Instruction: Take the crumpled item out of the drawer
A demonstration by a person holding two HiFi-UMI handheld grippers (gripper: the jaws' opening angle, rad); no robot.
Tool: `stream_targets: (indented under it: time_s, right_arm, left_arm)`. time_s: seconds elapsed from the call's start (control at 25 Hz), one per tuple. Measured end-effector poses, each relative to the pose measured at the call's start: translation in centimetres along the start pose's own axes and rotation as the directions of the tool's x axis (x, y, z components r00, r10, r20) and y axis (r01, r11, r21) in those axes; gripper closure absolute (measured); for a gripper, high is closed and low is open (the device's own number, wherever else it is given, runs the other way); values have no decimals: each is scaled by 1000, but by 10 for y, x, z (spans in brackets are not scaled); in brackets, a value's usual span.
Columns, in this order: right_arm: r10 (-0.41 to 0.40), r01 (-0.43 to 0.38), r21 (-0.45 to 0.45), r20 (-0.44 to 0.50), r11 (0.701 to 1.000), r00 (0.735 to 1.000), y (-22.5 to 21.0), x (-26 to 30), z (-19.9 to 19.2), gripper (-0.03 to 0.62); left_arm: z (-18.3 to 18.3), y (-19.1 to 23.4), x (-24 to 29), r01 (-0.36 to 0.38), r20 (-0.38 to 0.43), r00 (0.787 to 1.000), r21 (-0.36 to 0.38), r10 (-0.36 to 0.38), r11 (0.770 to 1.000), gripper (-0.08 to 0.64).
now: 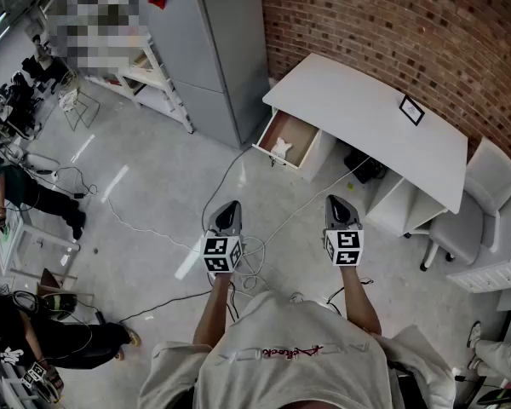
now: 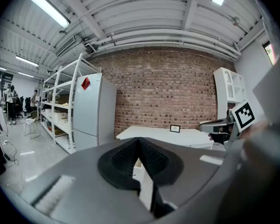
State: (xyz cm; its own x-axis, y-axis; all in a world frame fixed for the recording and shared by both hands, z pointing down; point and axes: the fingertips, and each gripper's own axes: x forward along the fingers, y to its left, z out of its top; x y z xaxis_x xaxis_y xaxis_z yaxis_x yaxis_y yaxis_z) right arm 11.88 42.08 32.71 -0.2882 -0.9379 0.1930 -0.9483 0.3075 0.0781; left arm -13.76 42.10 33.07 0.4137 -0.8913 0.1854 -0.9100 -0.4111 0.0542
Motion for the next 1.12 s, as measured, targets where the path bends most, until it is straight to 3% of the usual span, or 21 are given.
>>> stream_targets:
  time_s: [0.48,1.12]
  right_arm:
    - [12,-12,11,-1,1000,1000,2,5,-1,580]
    - [61,-61,6,-10,998,998,-20,-7,-17,580]
  left_arm:
    - [3,4,6,0,-10,1000,3,0,1000,551]
    - [-5,-37,12,-10,-25,1000,9,10,1000,551]
